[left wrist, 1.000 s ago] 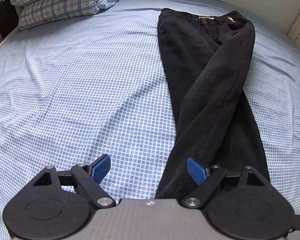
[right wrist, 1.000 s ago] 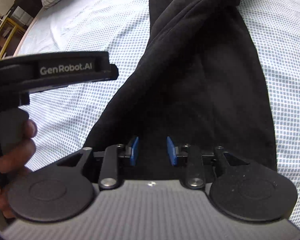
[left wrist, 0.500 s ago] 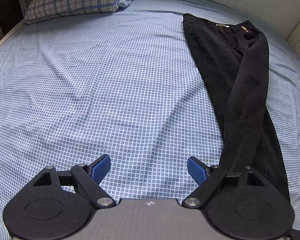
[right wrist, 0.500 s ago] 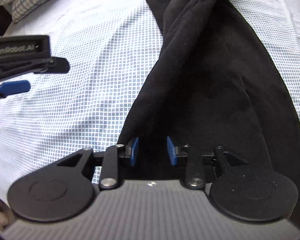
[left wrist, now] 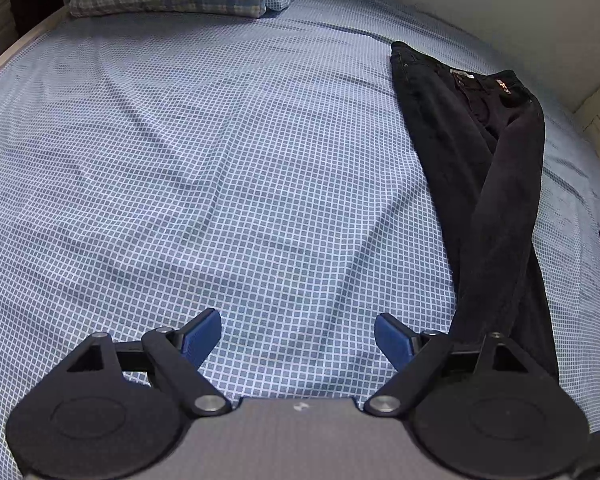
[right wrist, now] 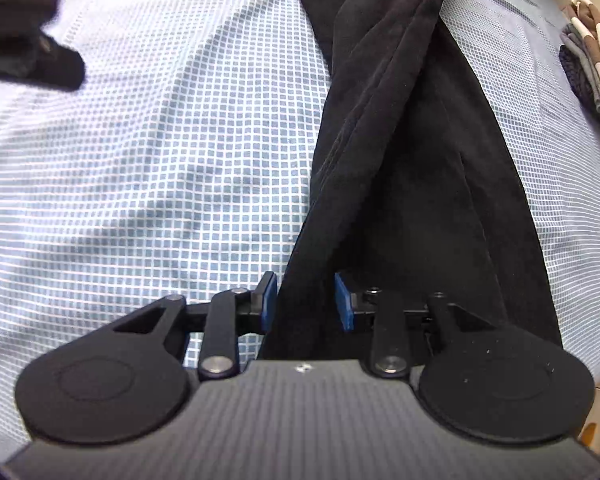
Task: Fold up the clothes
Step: 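Pull the crossed black jeans leg straight with the right gripper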
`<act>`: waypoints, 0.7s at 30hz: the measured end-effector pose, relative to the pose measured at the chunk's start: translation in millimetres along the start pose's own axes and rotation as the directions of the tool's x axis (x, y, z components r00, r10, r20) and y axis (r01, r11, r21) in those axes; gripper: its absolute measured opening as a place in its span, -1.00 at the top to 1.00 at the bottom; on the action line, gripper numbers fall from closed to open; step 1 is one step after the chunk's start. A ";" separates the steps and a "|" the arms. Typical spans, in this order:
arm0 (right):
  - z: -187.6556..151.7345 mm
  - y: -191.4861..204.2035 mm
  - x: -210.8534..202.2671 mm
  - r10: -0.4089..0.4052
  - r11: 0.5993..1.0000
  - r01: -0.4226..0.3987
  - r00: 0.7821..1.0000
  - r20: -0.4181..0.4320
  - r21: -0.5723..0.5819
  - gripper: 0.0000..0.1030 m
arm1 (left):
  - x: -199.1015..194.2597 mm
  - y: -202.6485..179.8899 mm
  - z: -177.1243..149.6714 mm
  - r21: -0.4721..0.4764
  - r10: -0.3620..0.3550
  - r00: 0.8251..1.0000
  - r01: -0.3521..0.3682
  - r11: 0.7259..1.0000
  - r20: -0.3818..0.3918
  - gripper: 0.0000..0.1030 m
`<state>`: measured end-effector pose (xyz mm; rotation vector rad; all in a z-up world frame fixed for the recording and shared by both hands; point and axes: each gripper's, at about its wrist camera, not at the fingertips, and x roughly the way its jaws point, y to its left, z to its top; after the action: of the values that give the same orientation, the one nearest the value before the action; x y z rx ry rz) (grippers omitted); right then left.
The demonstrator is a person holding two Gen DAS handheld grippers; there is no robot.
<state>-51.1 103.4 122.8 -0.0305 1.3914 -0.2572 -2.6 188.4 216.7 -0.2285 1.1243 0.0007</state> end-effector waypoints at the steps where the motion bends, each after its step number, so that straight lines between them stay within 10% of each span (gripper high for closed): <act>1: 2.1 -2.9 7.6 0.046 0.998 -0.043 0.997 -0.060 0.040 0.55 | -0.5 2.2 1.7 -0.009 -0.008 1.000 0.008 1.000 0.002 -0.67; 8: 5.6 -53.4 -3.7 0.152 0.970 -0.128 0.982 -0.108 0.205 0.73 | -4.0 11.4 4.0 -0.024 -0.052 0.999 0.052 0.998 0.001 -0.67; 21: 9.7 -228.1 -78.3 0.024 0.951 -0.020 1.000 -0.007 0.308 0.74 | -23.4 -106.0 5.8 0.112 -0.115 0.993 0.115 0.987 -0.006 -0.67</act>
<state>-90.7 -104.1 239.6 0.2450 1.3482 -0.4540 4.7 88.6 259.2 -0.1925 1.1058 -0.1651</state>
